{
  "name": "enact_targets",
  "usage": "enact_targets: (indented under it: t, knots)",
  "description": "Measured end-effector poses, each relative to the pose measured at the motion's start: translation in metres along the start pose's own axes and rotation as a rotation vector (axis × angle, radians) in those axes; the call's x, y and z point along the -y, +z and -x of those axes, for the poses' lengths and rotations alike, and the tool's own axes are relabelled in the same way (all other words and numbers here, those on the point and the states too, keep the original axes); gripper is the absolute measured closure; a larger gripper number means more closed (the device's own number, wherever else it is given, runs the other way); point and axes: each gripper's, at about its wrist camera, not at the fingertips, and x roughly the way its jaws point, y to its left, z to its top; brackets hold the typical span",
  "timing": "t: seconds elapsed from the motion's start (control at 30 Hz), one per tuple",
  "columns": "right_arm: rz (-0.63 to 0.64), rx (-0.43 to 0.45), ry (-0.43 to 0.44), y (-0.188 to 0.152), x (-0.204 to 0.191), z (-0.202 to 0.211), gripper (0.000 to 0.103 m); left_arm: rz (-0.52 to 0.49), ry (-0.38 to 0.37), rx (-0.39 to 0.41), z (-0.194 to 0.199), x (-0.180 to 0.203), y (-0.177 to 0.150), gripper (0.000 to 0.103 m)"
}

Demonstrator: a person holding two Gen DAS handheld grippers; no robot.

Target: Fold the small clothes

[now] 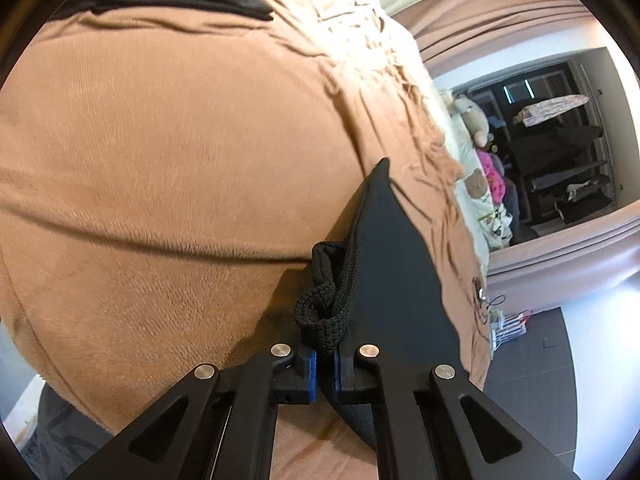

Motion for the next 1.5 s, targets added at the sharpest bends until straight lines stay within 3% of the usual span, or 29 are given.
enact_targets:
  t: [0.37, 0.6, 0.7, 0.83, 0.93, 1.33, 1.5]
  knots:
    - [0.051, -0.034, -0.069, -0.016, -0.016, 0.013, 0.102, 0.036, -0.017, -0.001, 0.022, -0.022, -0.003, 0.099]
    - [0.198, -0.013, -0.175, -0.005, -0.066, 0.025, 0.097, 0.038, -0.014, -0.028, 0.011, -0.033, -0.003, 0.098]
    - [0.256, 0.041, -0.226, -0.009, -0.089, 0.034, 0.088, 0.042, -0.026, -0.034, 0.01, -0.037, -0.003, 0.098]
    - [0.337, 0.129, -0.306, -0.013, -0.12, 0.043, 0.067, 0.049, -0.038, -0.045, 0.007, -0.042, -0.003, 0.098]
    - [0.365, 0.163, -0.318, -0.017, -0.136, 0.045, 0.054, 0.057, -0.051, -0.052, 0.006, -0.045, -0.002, 0.098]
    - [0.572, -0.046, -0.251, -0.068, -0.204, -0.041, 0.054, 0.076, -0.075, -0.059, 0.005, -0.048, -0.003, 0.098]
    - [0.657, -0.134, -0.242, -0.079, -0.224, -0.085, 0.059, 0.079, -0.085, -0.063, 0.006, -0.05, -0.005, 0.098]
